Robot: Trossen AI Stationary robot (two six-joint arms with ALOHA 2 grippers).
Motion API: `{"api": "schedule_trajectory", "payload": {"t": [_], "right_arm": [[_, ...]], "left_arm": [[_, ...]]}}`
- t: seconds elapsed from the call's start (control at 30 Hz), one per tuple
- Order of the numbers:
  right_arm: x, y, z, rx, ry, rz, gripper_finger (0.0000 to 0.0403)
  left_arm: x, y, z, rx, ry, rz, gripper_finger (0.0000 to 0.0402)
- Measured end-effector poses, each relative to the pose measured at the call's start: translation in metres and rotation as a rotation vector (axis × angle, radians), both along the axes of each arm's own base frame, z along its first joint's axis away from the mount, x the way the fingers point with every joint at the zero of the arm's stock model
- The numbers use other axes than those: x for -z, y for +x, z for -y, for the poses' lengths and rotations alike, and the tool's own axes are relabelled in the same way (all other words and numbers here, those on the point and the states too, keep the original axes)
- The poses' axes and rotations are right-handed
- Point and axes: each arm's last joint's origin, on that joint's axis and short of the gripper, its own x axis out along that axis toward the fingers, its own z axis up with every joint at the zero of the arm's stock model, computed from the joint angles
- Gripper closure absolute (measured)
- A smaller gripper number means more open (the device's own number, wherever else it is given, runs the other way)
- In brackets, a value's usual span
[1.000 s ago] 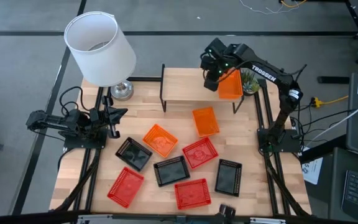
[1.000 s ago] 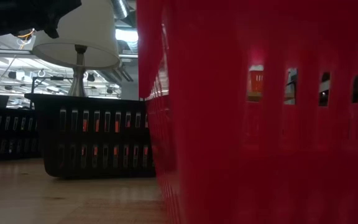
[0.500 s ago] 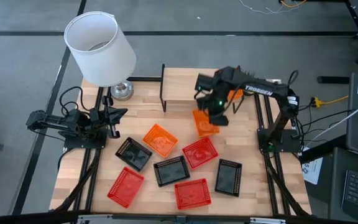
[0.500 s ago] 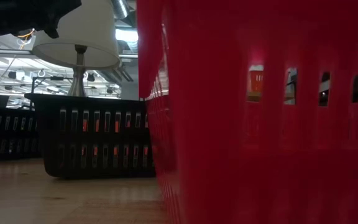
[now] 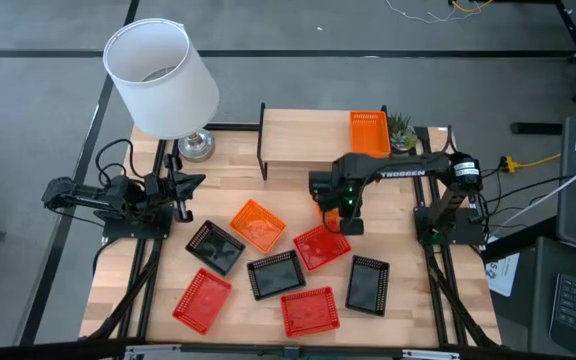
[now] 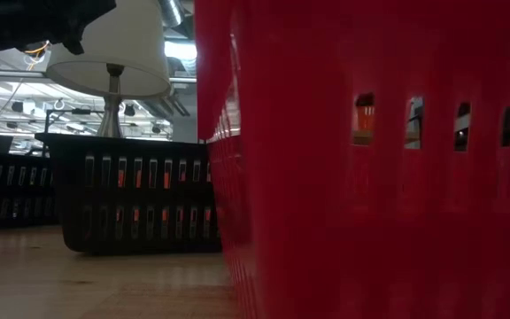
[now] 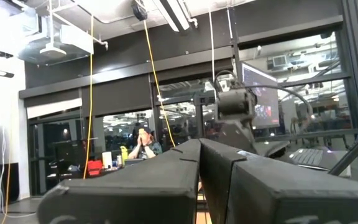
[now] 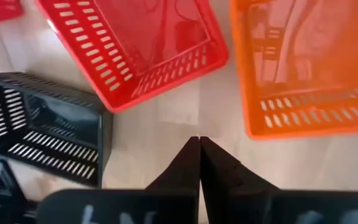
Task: Stack baskets on shelf by color
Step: Stack the right orange bin on the other orange bin on the shelf
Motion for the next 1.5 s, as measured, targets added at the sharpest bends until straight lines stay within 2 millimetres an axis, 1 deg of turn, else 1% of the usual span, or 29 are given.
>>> {"api": "schedule_trajectory", "payload": {"t": [0.1, 0.2, 0.37, 0.47, 0.57, 0.8, 0.87, 0.97, 1.07, 1.2, 1.37, 1.5], "right_arm": [[0.011, 0.0, -0.007, -0.023, -0.007, 0.01, 0.0397], [0.018, -0.001, -0.012, -0.044, -0.045, 0.004, 0.0397], [0.015, 0.0, -0.01, -0.039, -0.143, 0.003, 0.0395], [0.012, 0.002, -0.008, -0.041, -0.167, 0.021, 0.0384], [0.011, 0.003, -0.006, -0.031, -0.169, 0.029, 0.0358], [0.012, 0.003, -0.004, -0.035, -0.168, 0.032, 0.0272], [0.018, 0.002, -0.004, -0.053, -0.166, 0.04, 0.0254], [0.031, -0.001, -0.005, -0.073, -0.164, 0.034, 0.0239], [0.045, -0.005, -0.003, -0.091, -0.206, 0.021, 0.0236], [0.055, -0.01, 0.0, -0.095, -0.313, -0.006, 0.0236], [0.068, -0.011, -0.001, -0.092, -0.302, 0.028, 0.0244], [0.07, -0.01, 0.0, -0.085, -0.321, 0.047, 0.0261]], "left_arm": [[0.0, 0.0, 0.0, 0.0, 0.0, 0.0, 0.0401], [0.0, 0.0, 0.0, 0.0, 0.0, 0.0, 0.0401], [0.0, 0.0, 0.0, 0.001, 0.0, 0.0, 0.0401], [0.0, 0.0, 0.0, 0.0, 0.0, 0.0, 0.0401], [0.0, 0.0, 0.0, 0.001, 0.0, 0.0, 0.0401], [0.0, 0.0, 0.0, 0.0, 0.0, 0.0, 0.0401], [0.0, 0.0, 0.0, 0.0, 0.0, -0.001, 0.0401], [0.0, 0.0, 0.0, 0.0, 0.0, 0.0, 0.0401], [0.0, 0.0, 0.0, 0.001, 0.0, 0.0, 0.0401], [0.0, 0.0, 0.0, 0.0, 0.0, 0.0, 0.0401], [0.0, 0.0, 0.0, 0.0, 0.0, 0.0, 0.0401], [0.0, 0.0, 0.0, -0.001, 0.002, -0.001, 0.0401]]}}
